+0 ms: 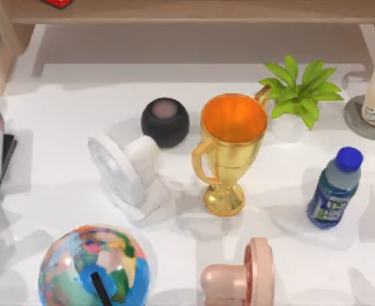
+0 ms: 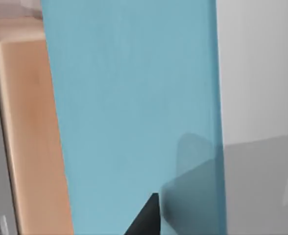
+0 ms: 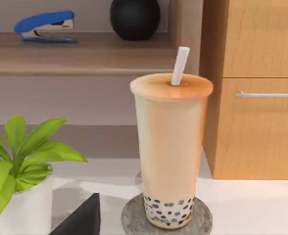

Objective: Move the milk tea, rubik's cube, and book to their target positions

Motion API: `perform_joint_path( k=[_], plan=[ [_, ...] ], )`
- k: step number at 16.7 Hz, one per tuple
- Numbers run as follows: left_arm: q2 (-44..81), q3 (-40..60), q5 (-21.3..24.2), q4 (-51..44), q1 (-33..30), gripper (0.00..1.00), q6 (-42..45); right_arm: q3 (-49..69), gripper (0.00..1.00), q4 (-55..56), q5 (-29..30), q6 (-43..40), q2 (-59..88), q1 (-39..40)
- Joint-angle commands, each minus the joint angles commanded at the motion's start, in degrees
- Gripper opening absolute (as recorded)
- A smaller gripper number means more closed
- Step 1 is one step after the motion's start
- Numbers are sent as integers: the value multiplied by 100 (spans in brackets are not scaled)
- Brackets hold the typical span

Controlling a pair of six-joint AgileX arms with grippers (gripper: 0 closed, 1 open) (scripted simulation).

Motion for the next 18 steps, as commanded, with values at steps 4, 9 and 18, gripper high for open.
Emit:
perform_joint_path(
  k=[4,9,18],
  plan=[
    [0,0,0,0,0,38,0,0,100,0,0,0,0,0],
    [0,0,0,0,0,75,0,0,100,0,0,0,0,0],
    [0,0,0,0,0,100,0,0,100,0,0,0,0,0]
  ],
)
